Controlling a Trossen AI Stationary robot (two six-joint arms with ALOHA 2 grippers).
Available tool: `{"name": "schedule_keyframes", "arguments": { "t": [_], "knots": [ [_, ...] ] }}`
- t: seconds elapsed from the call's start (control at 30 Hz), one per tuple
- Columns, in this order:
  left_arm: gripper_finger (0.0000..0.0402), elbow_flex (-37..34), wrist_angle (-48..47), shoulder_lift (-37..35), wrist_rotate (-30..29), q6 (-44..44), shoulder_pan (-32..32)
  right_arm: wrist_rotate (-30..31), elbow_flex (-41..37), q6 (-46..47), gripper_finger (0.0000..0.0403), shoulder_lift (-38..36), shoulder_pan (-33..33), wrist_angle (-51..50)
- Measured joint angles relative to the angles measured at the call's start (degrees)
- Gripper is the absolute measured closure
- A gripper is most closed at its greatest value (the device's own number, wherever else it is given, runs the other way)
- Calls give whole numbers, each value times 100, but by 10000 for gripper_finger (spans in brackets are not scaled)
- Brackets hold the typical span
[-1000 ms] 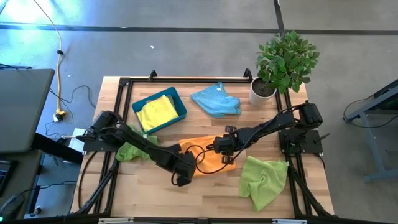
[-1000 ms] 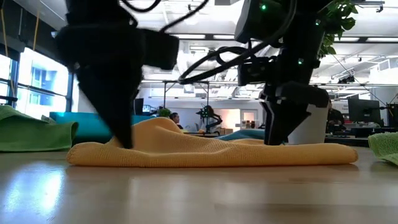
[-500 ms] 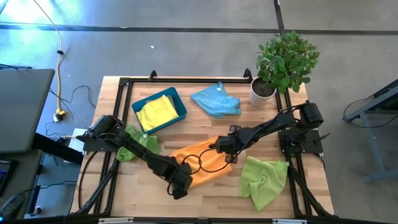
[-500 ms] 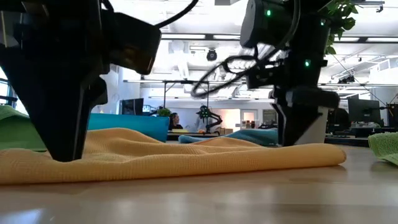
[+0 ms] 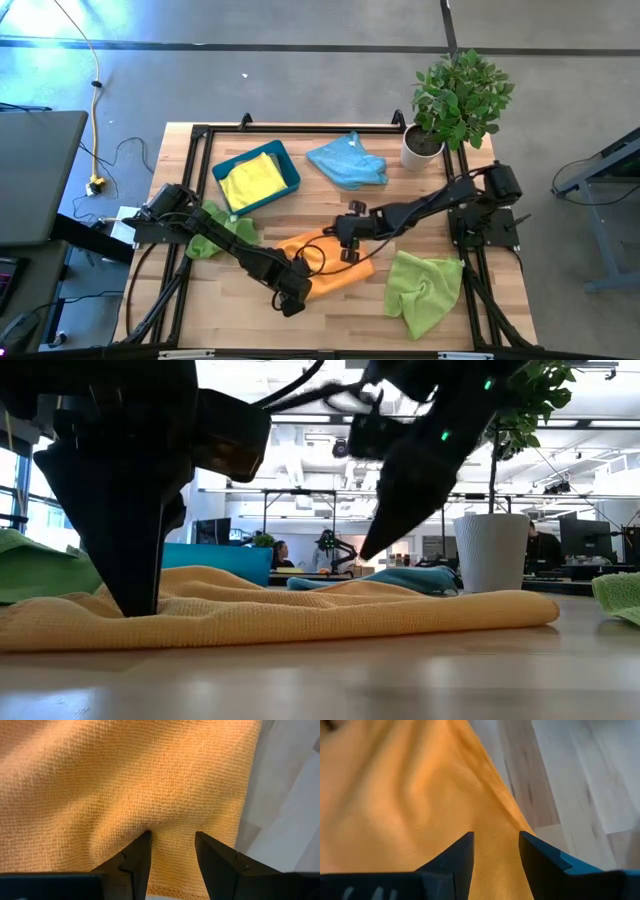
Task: Fold microfiber towels
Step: Fold the orange microfiber cloth
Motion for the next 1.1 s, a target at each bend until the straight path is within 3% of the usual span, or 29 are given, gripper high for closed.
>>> {"name": "schedule_keyframes", "arguments": {
  "t": [0.27,0.67,0.93,1.1],
  "knots": [
    [261,0,-3,0,-4,-13,0,-715,-2,214,254,355,-361,-16],
    [261,0,-12,-2,-24,-205,-2,-681,-4,331,254,417,-788,-474],
    [261,49,-30,-37,-363,-121,-4,-765,0,364,254,5,-627,-685],
    [261,261,-98,-118,-423,362,78,-769,0,1148,254,-379,-493,-1348]
  ]
}}
